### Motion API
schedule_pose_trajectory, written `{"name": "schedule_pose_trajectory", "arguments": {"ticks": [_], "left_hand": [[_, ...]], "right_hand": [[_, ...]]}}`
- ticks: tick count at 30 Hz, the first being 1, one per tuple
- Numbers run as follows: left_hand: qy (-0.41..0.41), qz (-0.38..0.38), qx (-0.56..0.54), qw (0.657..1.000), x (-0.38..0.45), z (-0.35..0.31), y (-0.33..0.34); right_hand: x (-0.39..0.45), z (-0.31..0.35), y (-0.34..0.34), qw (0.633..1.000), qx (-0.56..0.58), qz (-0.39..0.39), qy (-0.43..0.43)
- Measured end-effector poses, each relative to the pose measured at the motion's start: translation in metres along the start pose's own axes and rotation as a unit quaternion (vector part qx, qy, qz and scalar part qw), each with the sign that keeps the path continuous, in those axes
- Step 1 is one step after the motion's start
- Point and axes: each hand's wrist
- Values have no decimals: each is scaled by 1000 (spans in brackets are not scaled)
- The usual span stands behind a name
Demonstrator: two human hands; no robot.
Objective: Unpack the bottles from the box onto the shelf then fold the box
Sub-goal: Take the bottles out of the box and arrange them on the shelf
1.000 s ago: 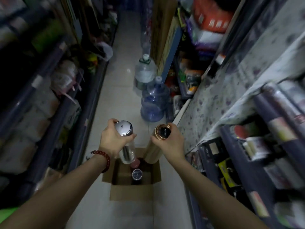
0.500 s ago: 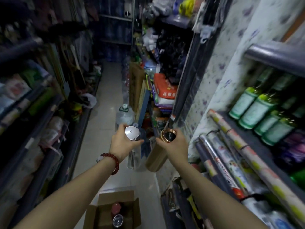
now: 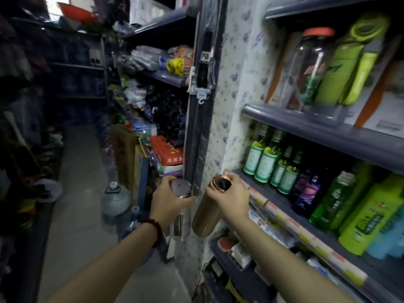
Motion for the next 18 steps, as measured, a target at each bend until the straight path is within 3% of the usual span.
{"name": "schedule_pose_trajectory", "arguments": {"ticks": [8,18], "left_hand": [[62,56,-57,995,9,-60,15],[118,43,-151,981,35,-157,29]], "right_hand": [[0,18,-53,996,-8,-83,34],[14,70,-156,986,22,-162,-12]]}}
Point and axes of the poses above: each hand's wrist, its own x-axis towards the middle knuckle, its own y-axis out of the palm, z = x × y, and after that the axes turned 5 degrees about z, right-handed
